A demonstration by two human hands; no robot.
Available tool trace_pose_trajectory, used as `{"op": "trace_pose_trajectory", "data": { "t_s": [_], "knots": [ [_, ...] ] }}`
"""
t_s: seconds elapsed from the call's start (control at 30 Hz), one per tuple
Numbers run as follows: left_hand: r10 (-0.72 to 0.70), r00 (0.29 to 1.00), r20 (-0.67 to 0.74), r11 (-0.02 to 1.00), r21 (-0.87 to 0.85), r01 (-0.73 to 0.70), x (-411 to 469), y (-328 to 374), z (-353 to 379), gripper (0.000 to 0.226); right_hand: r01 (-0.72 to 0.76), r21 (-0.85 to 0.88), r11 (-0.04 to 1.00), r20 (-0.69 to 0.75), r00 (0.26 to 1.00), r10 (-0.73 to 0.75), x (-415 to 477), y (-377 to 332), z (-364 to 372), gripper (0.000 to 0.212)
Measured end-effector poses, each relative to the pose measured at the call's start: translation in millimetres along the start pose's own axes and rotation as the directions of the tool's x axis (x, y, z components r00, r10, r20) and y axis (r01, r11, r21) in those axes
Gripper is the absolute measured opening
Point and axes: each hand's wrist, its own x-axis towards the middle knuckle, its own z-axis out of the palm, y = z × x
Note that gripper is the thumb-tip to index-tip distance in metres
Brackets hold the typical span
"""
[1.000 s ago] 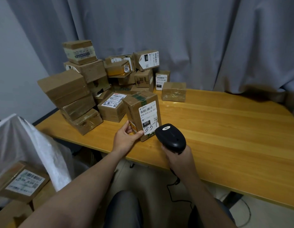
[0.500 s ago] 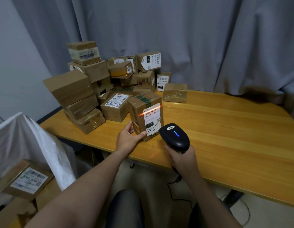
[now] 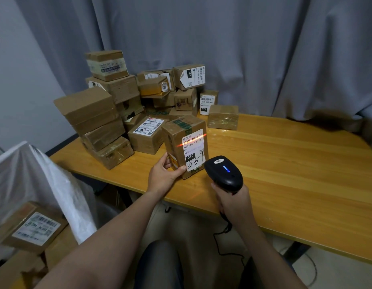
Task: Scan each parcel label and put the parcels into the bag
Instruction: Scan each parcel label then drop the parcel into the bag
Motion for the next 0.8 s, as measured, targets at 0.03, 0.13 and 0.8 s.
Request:
{"op": "trace_pose_trajectory", "data": {
  "t_s": [0.03, 0.13, 0.8],
  "knots": [
    [-0.001, 1.0, -0.003, 1.0, 0.001, 0.001, -1, 2, 0, 0.105, -0.002, 0.004, 1.0, -0.004, 1.0, 0.002, 0, 0, 0, 0.016],
    [-0.003, 1.0, -0.002, 1.0, -0.01, 0.003, -2, 4, 1, 0.092, -0.007, -0.011, 1.0, -0.01, 1.0, 0.007, 0, 1, 0, 0.016],
    [-0.035, 0.976, -0.213, 0.994, 0.095, 0.056, -88, 37, -132, 0.058, -0.107, -0.223, 0.969, 0.101, 0.986, 0.132, -1, -86, 74, 0.018]
  ]
}}
